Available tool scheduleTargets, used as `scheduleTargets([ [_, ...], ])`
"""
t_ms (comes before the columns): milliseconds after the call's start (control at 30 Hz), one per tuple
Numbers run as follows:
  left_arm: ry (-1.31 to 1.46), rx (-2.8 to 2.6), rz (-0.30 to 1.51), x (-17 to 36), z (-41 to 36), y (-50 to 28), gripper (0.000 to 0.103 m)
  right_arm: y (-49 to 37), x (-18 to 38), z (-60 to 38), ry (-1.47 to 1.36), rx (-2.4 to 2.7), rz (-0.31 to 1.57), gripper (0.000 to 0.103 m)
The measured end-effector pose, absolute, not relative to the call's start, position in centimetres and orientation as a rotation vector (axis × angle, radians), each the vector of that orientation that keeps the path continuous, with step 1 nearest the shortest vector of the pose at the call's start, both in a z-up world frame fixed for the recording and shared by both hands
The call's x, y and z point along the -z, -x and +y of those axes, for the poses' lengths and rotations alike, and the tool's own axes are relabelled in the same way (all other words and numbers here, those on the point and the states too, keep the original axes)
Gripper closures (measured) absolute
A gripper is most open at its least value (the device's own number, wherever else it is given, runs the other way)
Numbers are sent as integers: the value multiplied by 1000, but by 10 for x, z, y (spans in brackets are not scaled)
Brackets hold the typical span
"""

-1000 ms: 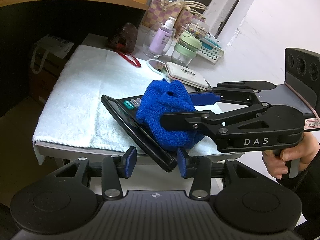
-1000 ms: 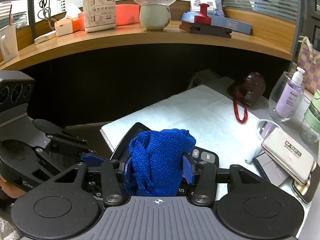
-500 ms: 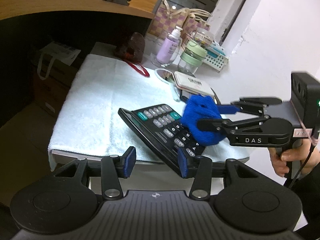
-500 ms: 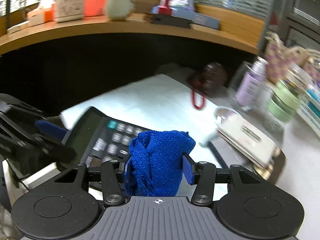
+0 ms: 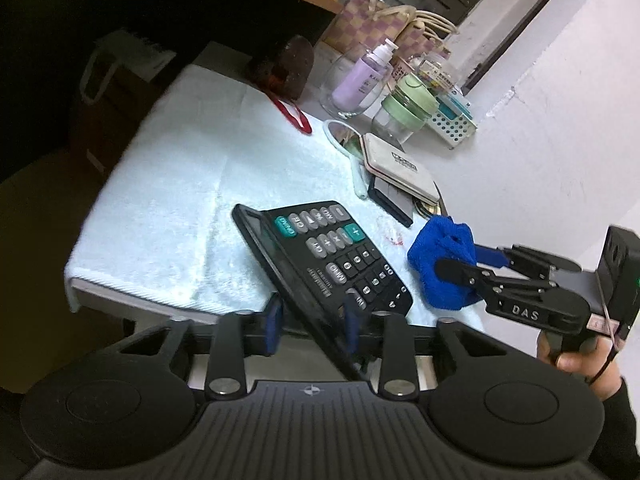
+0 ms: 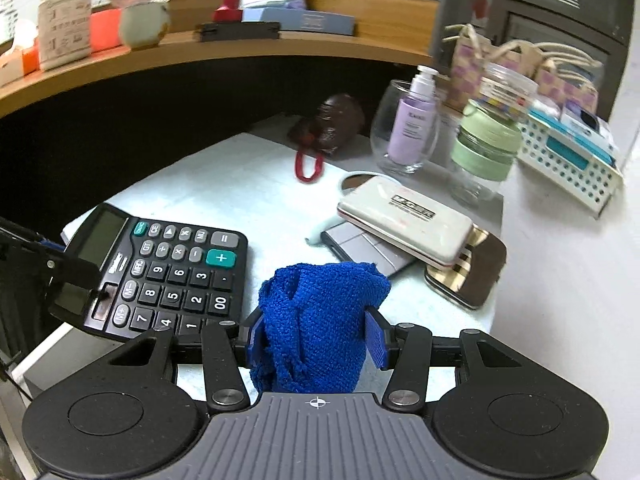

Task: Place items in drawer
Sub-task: 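Lift the calculator upright with the left tool while the right tool withdraws the cloth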

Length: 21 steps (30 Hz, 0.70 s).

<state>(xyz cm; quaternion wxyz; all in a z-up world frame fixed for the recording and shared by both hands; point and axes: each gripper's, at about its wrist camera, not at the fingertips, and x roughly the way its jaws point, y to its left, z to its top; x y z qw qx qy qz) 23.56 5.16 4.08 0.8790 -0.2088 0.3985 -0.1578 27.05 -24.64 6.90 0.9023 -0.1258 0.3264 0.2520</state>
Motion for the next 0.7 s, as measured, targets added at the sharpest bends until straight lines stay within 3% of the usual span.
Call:
scheduleTargets([
  [367, 143, 369, 664, -81, 22, -238, 83, -268, -66, -270, 88, -540, 676, 50],
  [700, -267, 487, 478, -109, -31, -226, 86, -258, -76, -299, 20, -484, 633, 50],
])
